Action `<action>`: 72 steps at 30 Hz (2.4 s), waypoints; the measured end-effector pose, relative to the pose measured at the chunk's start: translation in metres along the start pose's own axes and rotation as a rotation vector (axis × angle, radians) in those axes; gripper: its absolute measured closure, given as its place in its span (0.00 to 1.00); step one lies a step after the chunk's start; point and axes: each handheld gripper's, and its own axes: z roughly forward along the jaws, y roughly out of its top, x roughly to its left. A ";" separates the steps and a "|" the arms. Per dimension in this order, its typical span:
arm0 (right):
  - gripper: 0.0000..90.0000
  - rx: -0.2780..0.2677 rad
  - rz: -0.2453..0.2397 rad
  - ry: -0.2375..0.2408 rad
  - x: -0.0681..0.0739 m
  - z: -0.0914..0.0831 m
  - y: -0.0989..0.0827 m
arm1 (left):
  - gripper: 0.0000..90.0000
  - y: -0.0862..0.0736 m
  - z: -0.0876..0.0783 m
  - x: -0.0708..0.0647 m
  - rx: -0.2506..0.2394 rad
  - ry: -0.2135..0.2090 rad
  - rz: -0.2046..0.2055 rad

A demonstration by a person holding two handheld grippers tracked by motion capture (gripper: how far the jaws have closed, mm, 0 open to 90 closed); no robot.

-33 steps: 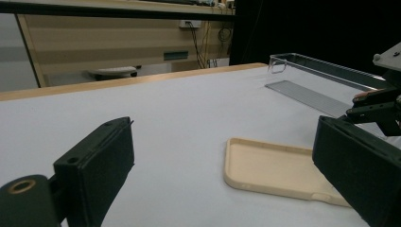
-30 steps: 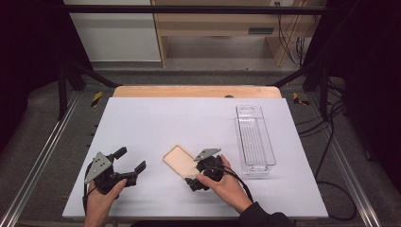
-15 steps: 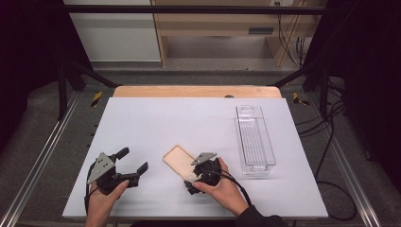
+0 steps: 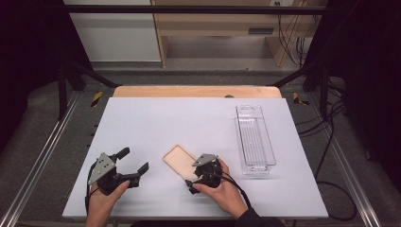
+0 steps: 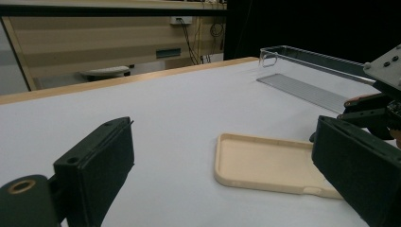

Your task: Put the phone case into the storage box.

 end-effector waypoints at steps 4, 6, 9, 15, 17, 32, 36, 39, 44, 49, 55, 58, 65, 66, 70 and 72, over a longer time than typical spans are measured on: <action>0.13 0.008 0.009 0.005 -0.001 -0.001 0.002 | 0.07 0.000 0.001 -0.002 0.002 0.000 0.019; 0.14 0.008 0.029 0.016 -0.002 -0.002 0.003 | 0.07 0.000 0.002 -0.002 0.007 0.001 0.029; 0.15 0.020 0.023 0.024 -0.004 -0.002 0.005 | 0.07 0.000 0.002 -0.003 0.013 0.003 0.049; 0.15 0.034 0.026 0.038 -0.007 -0.005 0.009 | 0.07 0.000 0.004 -0.006 0.029 0.003 0.092; 0.15 0.035 0.023 0.038 -0.009 -0.006 0.012 | 0.07 0.000 0.006 -0.010 0.043 -0.005 0.133; 0.16 0.038 0.060 0.063 -0.023 -0.014 0.024 | 0.08 -0.004 0.018 -0.028 0.114 -0.022 0.297; 0.16 0.027 0.078 0.069 -0.026 -0.016 0.025 | 0.08 -0.005 0.019 -0.028 0.123 -0.021 0.304; 0.17 0.025 0.097 0.072 -0.030 -0.019 0.027 | 0.08 -0.005 0.019 -0.028 0.123 -0.020 0.306; 0.17 0.015 0.099 0.074 -0.032 -0.024 0.030 | 0.08 -0.006 0.021 -0.030 0.132 -0.017 0.336; 0.17 0.003 0.110 0.079 -0.036 -0.034 0.038 | 0.14 -0.008 0.028 -0.040 0.144 -0.002 0.423; 0.17 -0.010 0.100 0.098 -0.035 -0.046 0.050 | 0.20 -0.010 0.041 -0.047 0.161 0.045 0.571; 0.17 -0.003 0.093 0.112 -0.031 -0.049 0.054 | 0.23 -0.010 0.046 -0.050 0.157 0.066 0.623; 0.17 -0.004 0.074 0.136 -0.024 -0.050 0.062 | 0.33 -0.011 0.055 -0.052 0.167 0.092 0.711; 0.17 0.003 0.061 0.144 -0.021 -0.049 0.064 | 0.36 -0.010 0.056 -0.052 0.165 0.095 0.728; 0.17 0.007 0.056 0.154 -0.017 -0.049 0.065 | 0.42 -0.010 0.067 -0.053 0.157 0.108 0.781; 0.17 0.004 0.050 0.163 -0.015 -0.051 0.066 | 0.46 -0.011 0.069 -0.052 0.170 0.116 0.801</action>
